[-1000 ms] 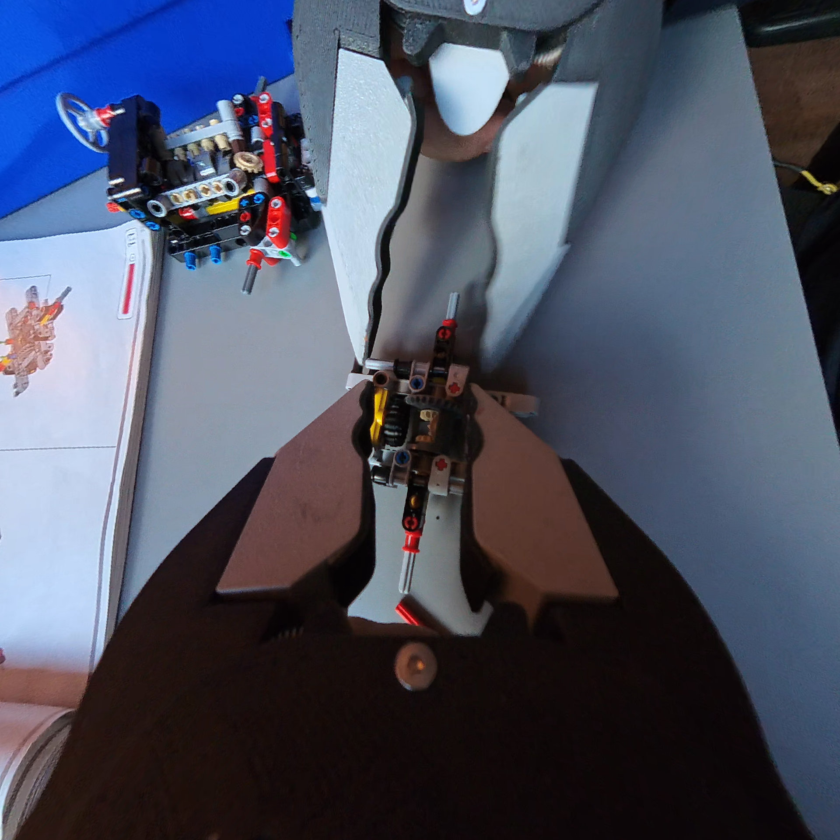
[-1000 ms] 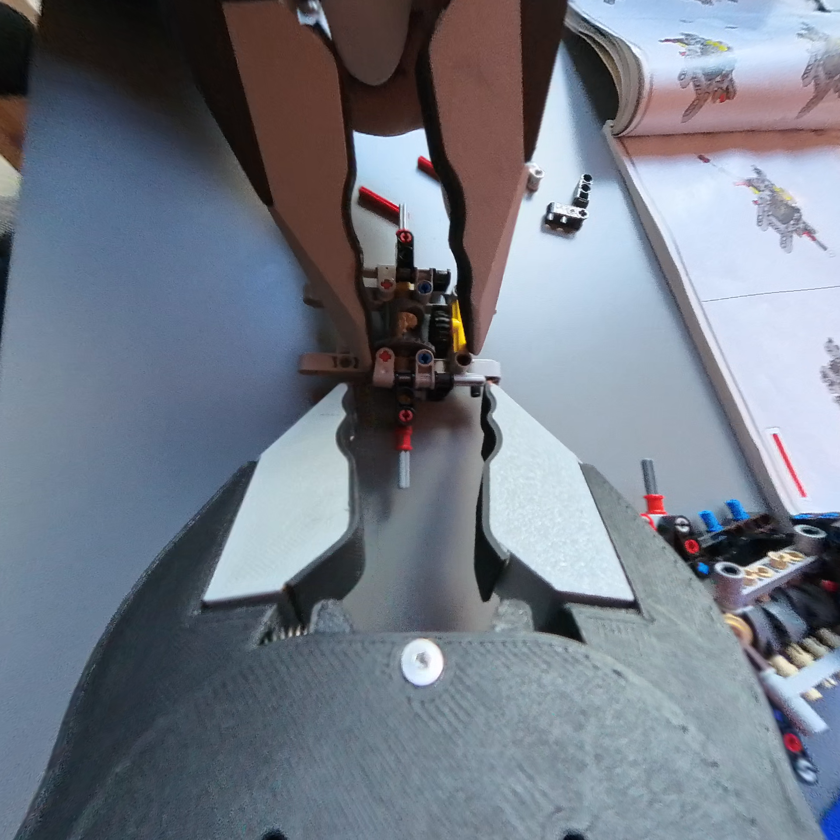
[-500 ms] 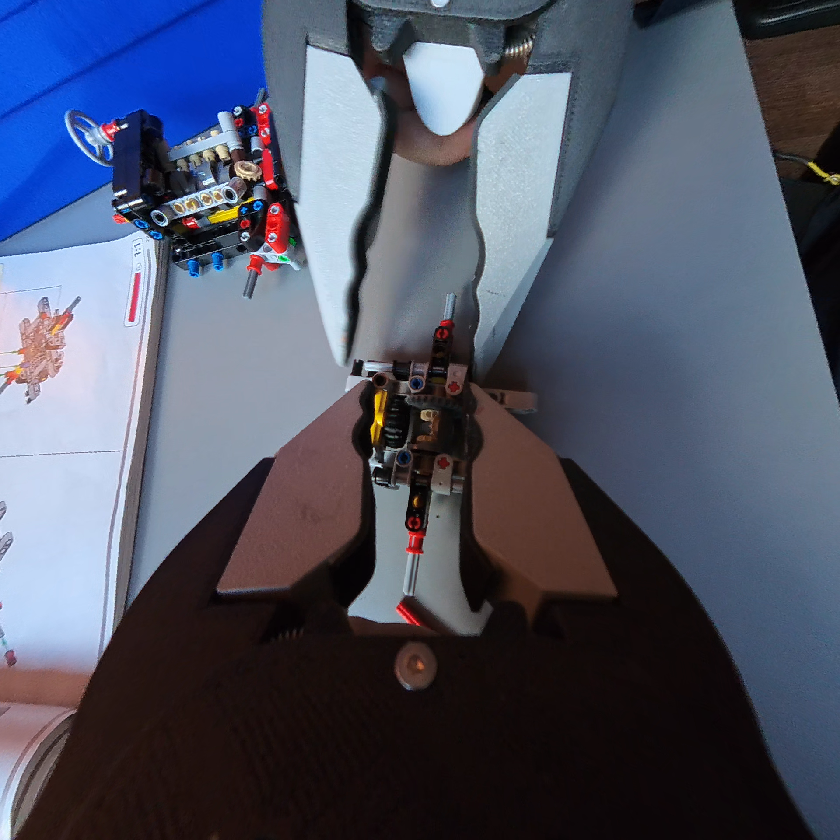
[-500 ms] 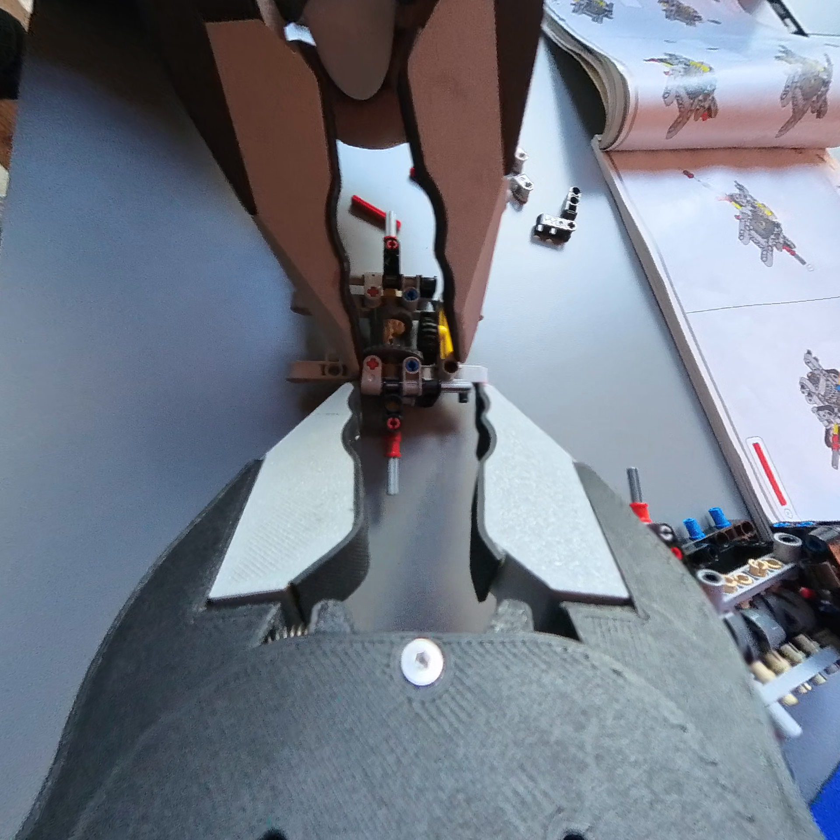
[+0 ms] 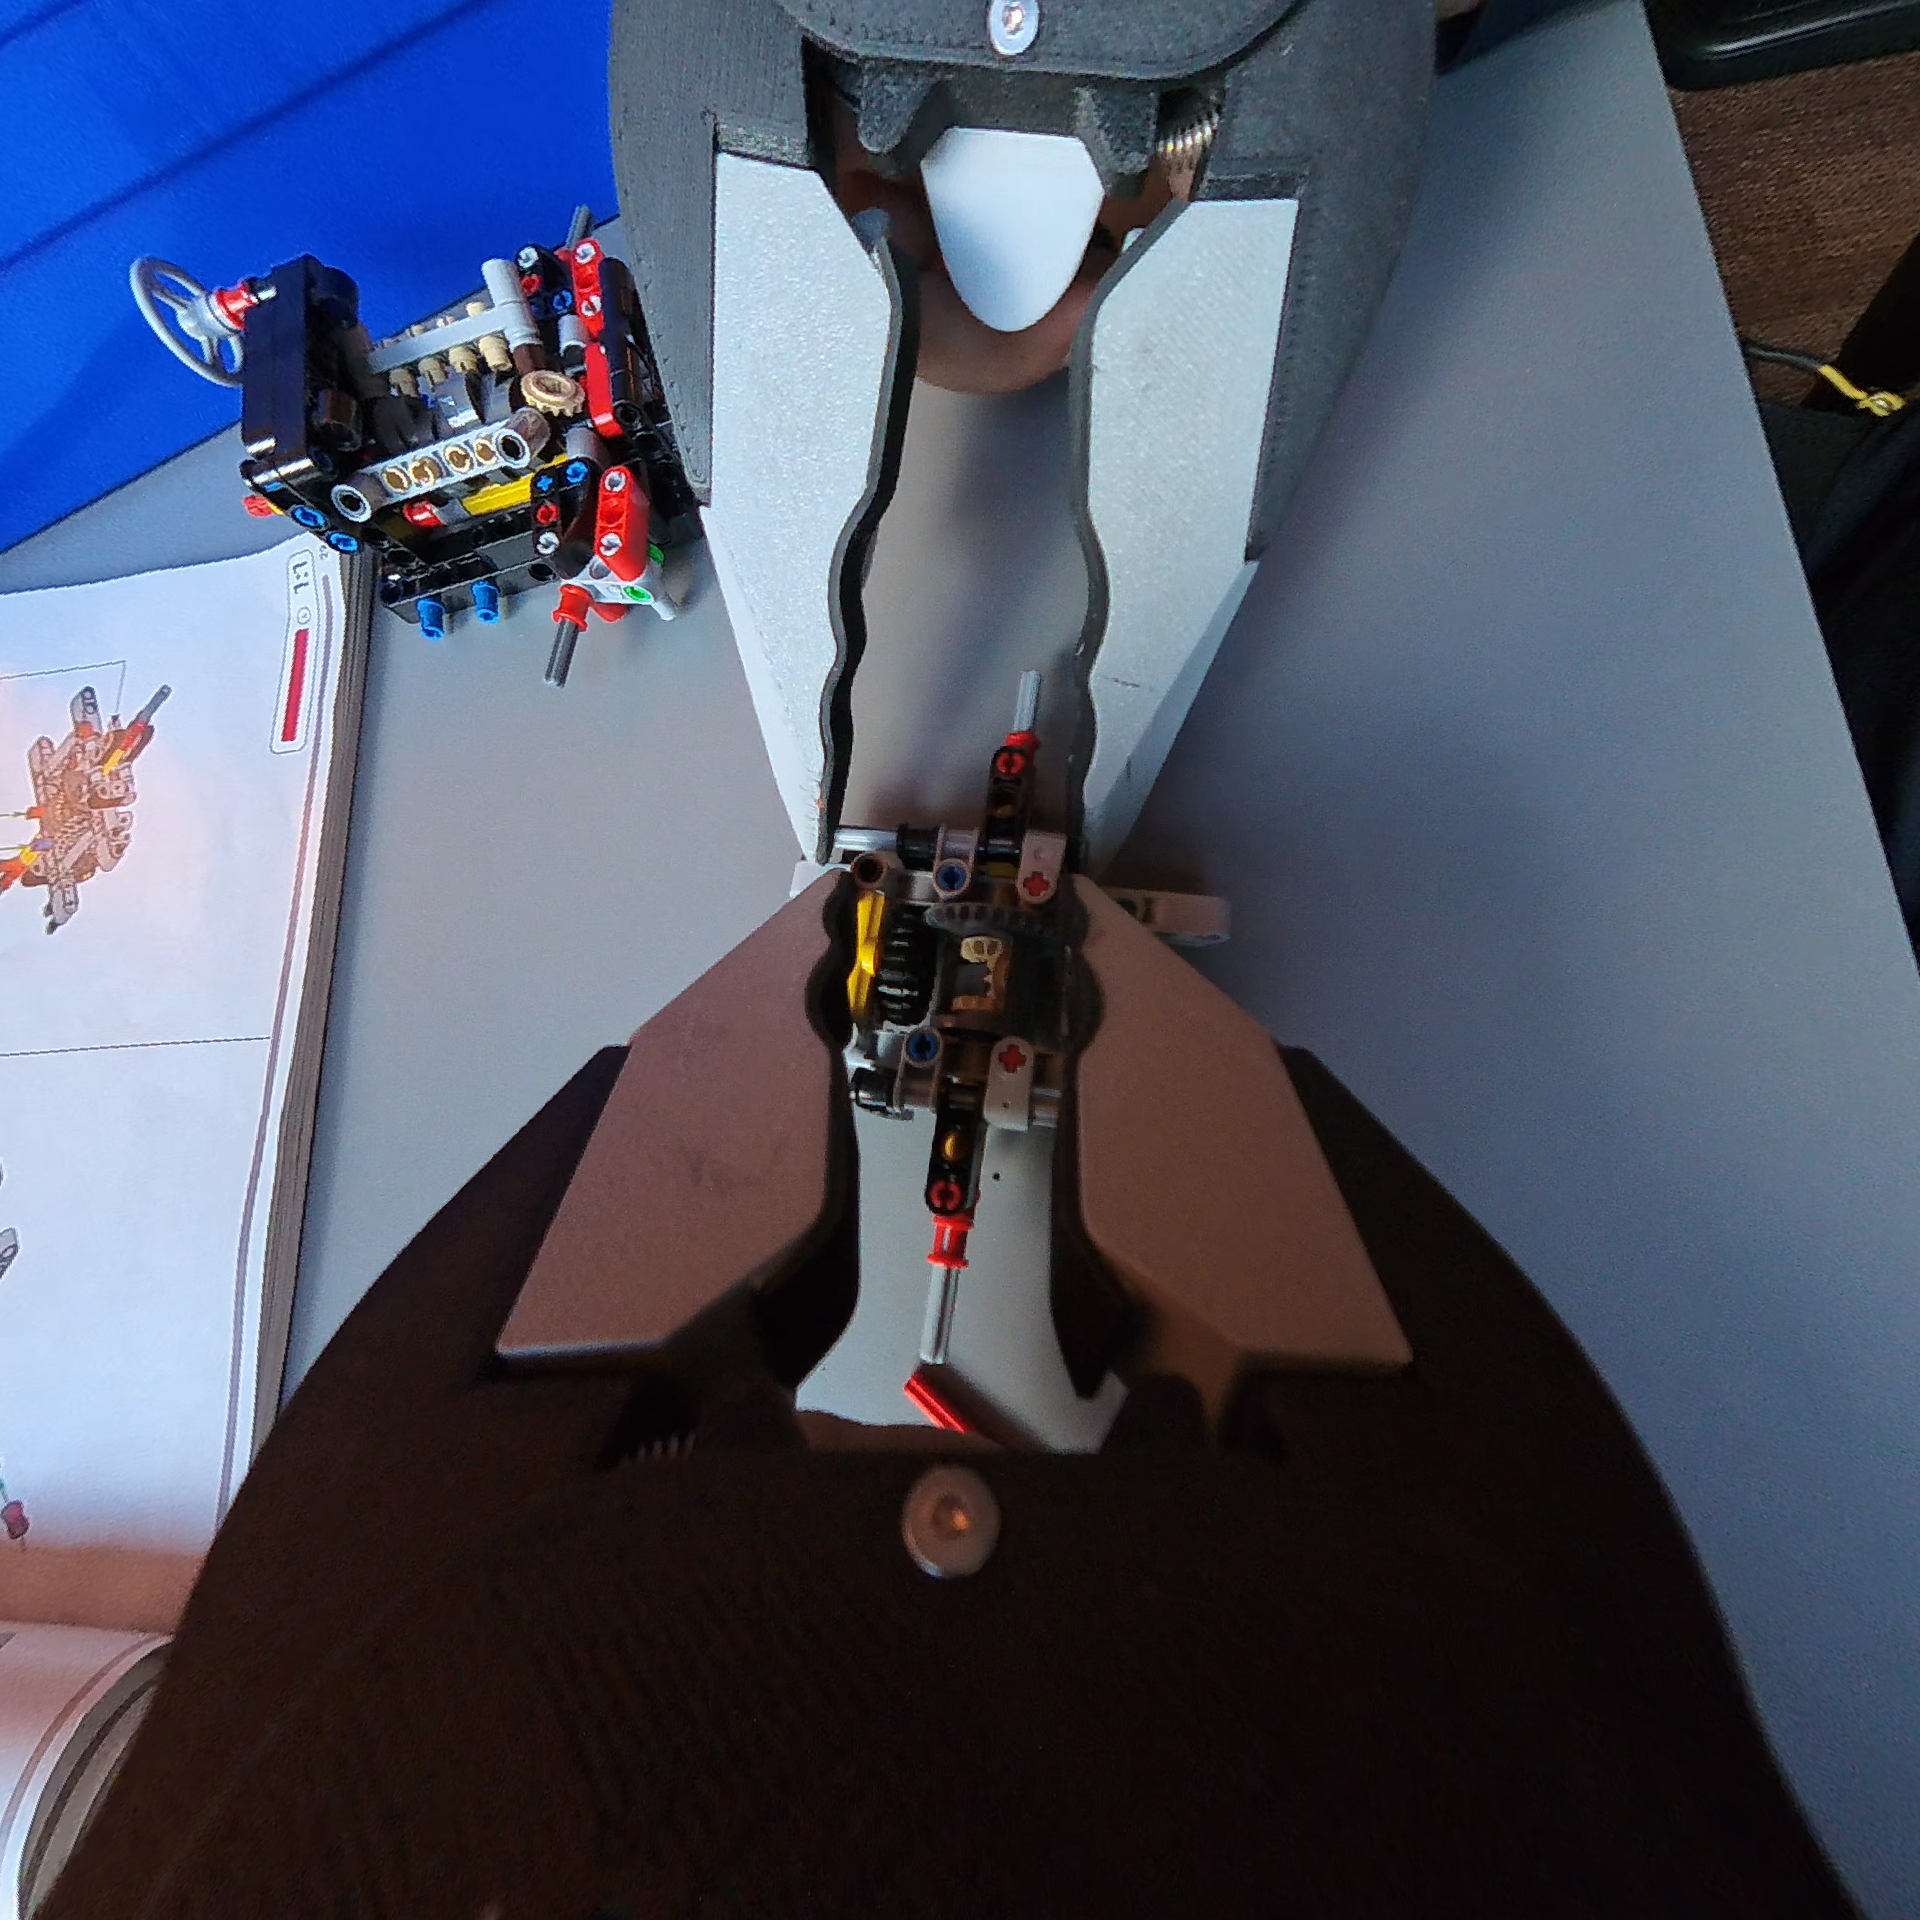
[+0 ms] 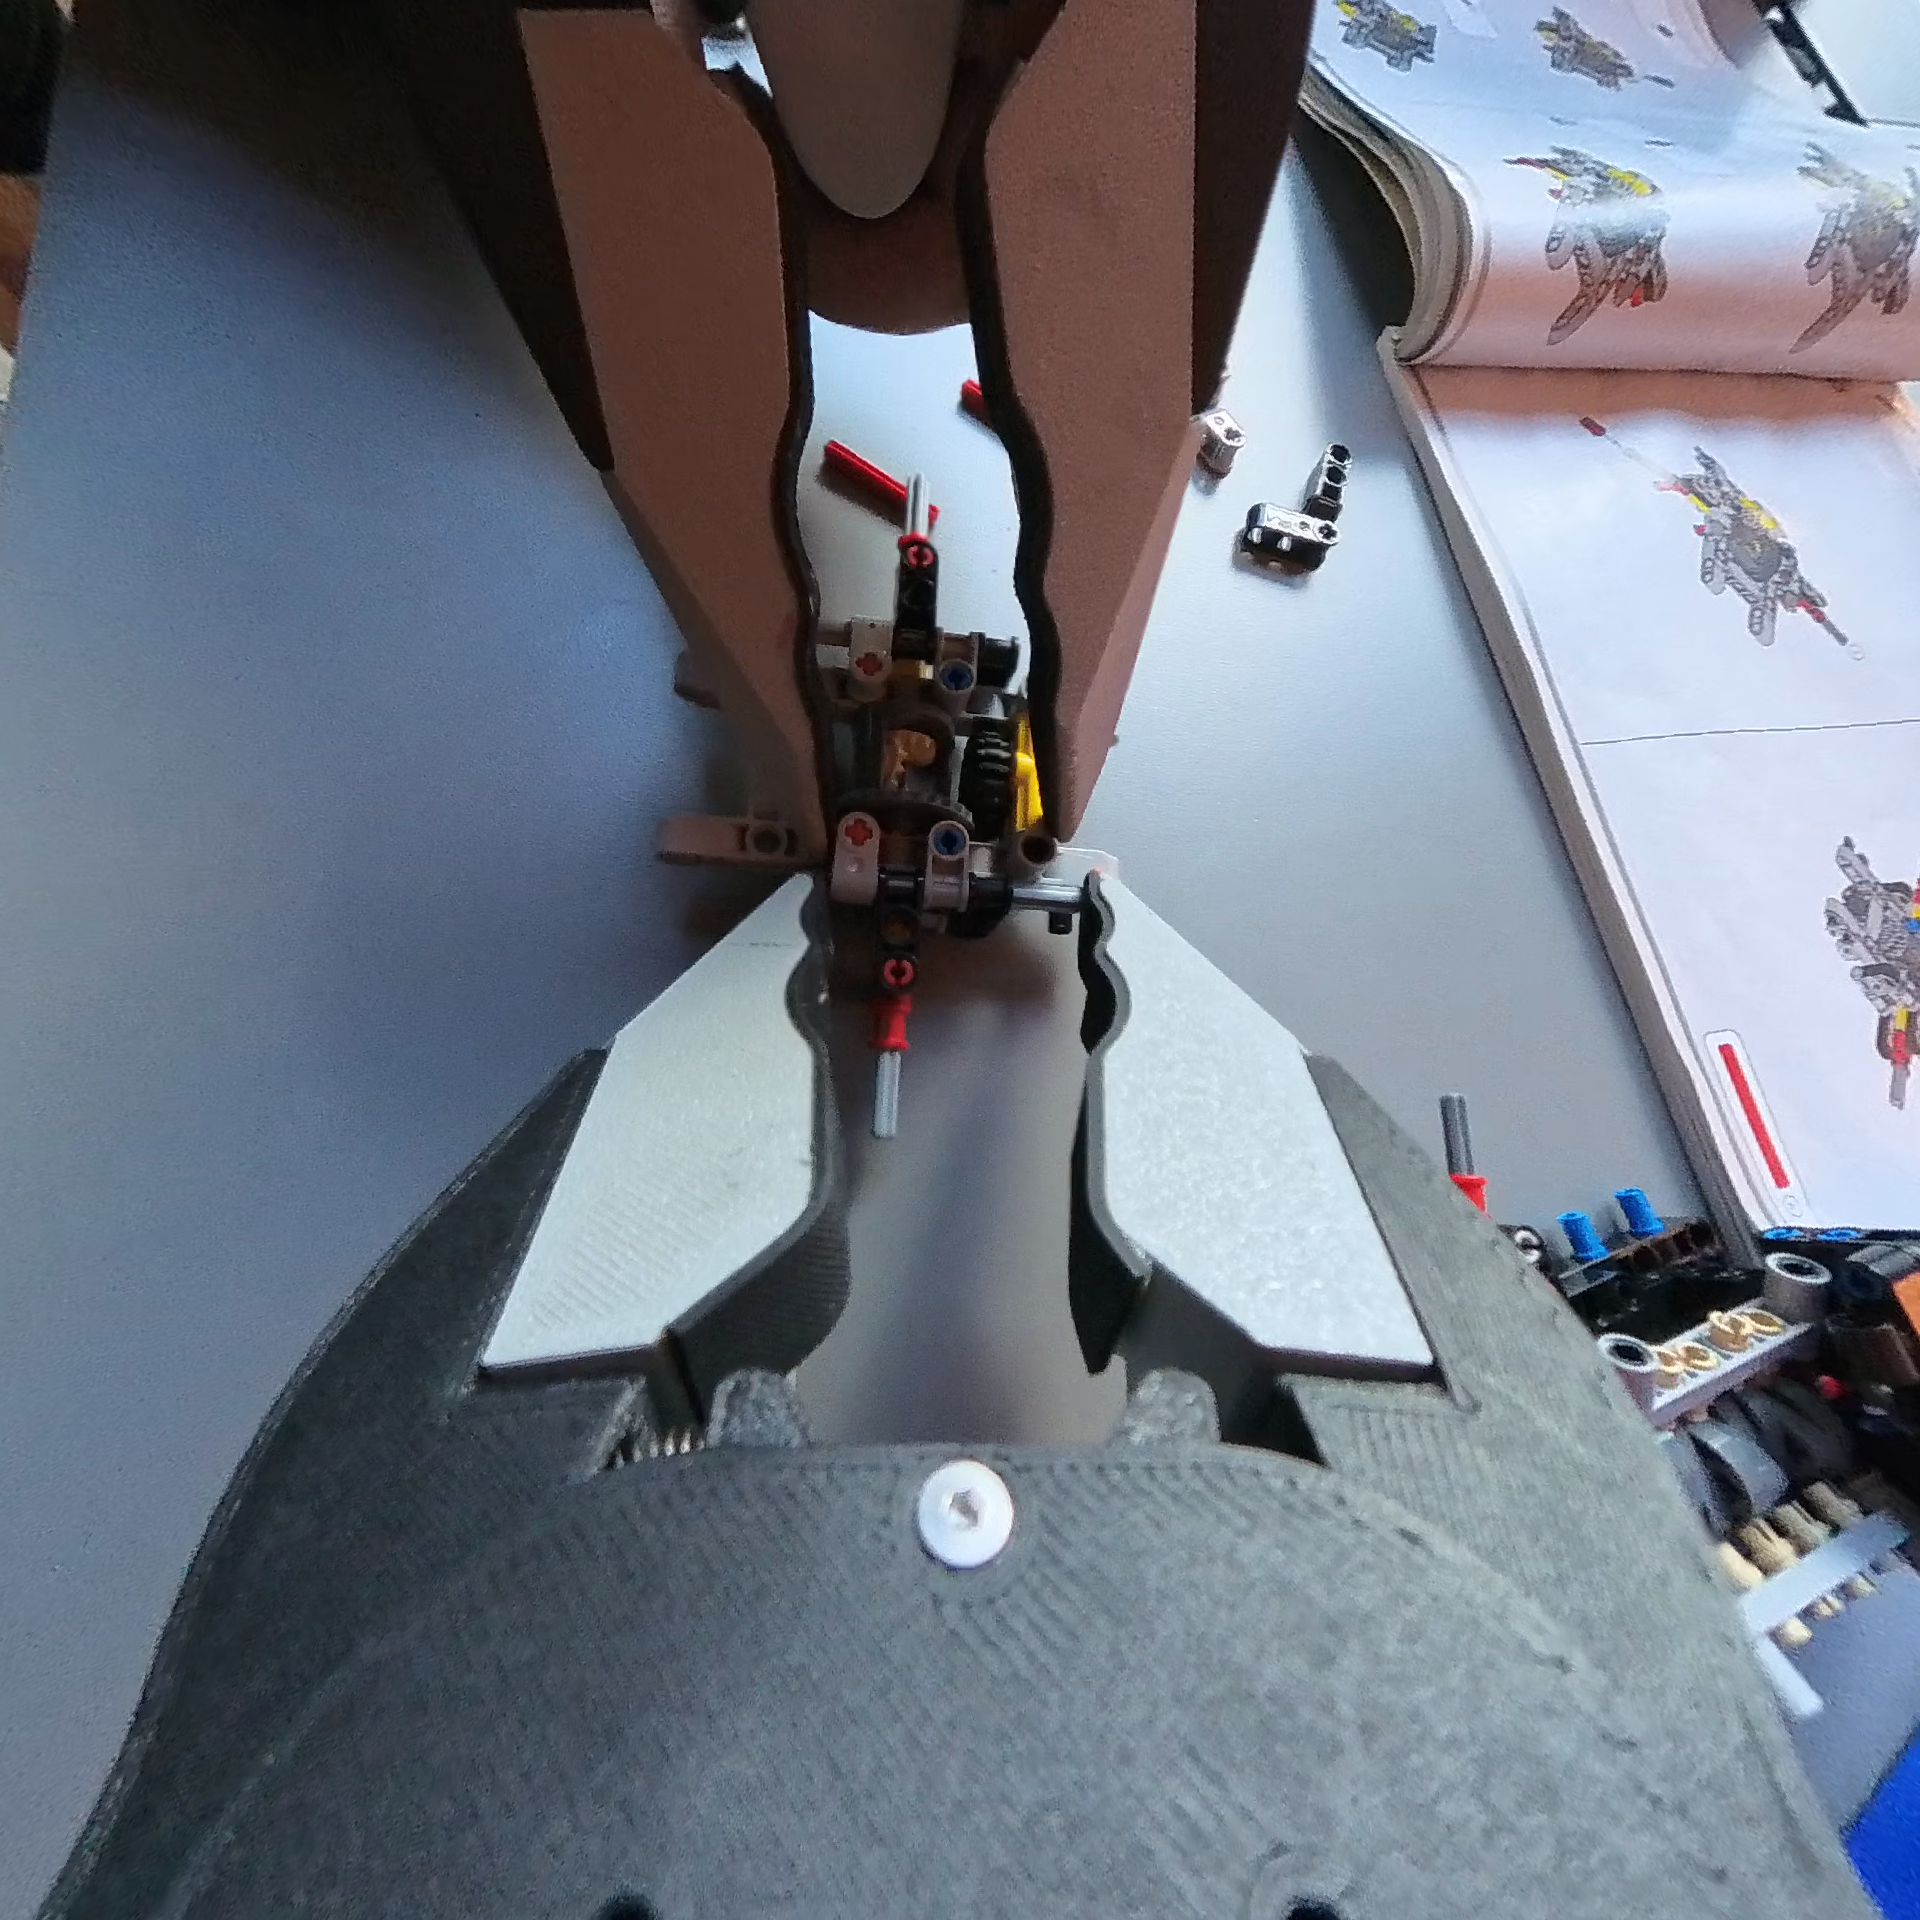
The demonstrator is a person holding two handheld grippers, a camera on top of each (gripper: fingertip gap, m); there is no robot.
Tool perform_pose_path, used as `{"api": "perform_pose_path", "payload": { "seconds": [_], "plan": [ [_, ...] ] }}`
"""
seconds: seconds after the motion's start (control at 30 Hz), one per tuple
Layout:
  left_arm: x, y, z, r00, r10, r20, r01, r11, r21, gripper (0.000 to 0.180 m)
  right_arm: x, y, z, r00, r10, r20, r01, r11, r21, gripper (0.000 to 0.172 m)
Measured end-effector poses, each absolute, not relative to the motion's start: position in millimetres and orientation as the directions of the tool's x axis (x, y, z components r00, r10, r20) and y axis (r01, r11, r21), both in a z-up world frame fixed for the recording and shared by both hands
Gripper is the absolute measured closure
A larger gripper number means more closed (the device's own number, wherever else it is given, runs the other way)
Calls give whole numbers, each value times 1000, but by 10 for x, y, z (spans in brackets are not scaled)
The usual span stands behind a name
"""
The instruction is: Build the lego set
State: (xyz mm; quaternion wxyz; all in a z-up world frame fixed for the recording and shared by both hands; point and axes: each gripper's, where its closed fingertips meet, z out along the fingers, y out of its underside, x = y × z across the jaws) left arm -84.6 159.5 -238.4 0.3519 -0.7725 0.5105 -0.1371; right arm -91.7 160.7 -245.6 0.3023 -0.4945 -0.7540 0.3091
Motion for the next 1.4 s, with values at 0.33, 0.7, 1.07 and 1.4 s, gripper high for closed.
{"api": "perform_pose_path", "payload": {
  "seconds": [0.33,0.7,1.07,1.4],
  "plan": [
    [-811,1493,-2394,397,-913,-91,-675,-223,-704,160,-916,1579,-2466,-318,940,124,581,297,-758,129],
    [-856,1532,-2394,434,-898,-72,-662,-263,-702,156,-956,1601,-2462,-325,930,171,545,332,-770,128],
    [-886,1534,-2386,422,-903,-83,-666,-247,-703,160,-953,1619,-2467,-340,936,95,559,283,-779,127],
    [-876,1531,-2384,412,-906,-91,-668,-233,-707,160,-931,1619,-2463,-368,930,2,577,230,-784,128]
  ]
}}
